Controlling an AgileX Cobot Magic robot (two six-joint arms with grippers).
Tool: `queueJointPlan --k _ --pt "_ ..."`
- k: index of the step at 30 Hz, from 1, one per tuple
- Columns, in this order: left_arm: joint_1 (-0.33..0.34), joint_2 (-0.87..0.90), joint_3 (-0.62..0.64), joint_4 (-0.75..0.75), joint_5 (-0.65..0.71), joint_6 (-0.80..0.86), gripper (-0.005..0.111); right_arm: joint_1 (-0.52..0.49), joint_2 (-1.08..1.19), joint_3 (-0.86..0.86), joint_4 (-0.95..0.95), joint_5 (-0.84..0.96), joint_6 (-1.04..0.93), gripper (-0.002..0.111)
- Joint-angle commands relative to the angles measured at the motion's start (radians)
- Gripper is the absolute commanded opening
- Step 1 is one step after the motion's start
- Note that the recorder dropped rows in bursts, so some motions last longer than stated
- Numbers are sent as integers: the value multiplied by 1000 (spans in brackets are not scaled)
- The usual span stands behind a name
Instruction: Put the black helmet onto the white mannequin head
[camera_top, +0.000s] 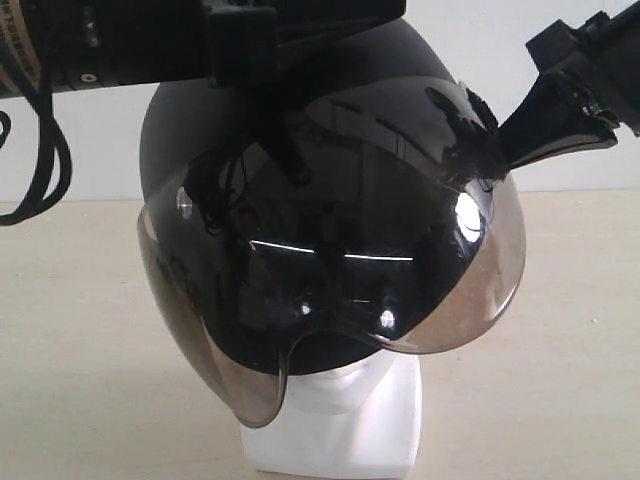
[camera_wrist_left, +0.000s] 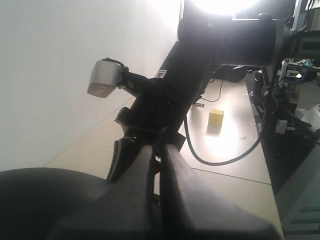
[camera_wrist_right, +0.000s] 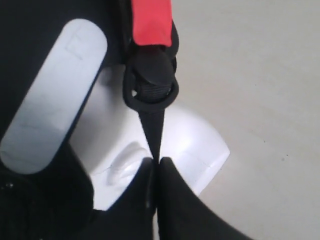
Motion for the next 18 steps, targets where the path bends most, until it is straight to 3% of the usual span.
queueJointPlan --k 1,12,18 --pt "-2 4 -5 1 15 -11 4 -7 0 6 -152 -11 55 0" --pt "-2 -44 -5 4 -3 -15 4 -7 0 187 -169 -142 30 0" --pt "-2 -46 -5 110 -11 -103 4 -7 -19 189 -158 -148 30 0"
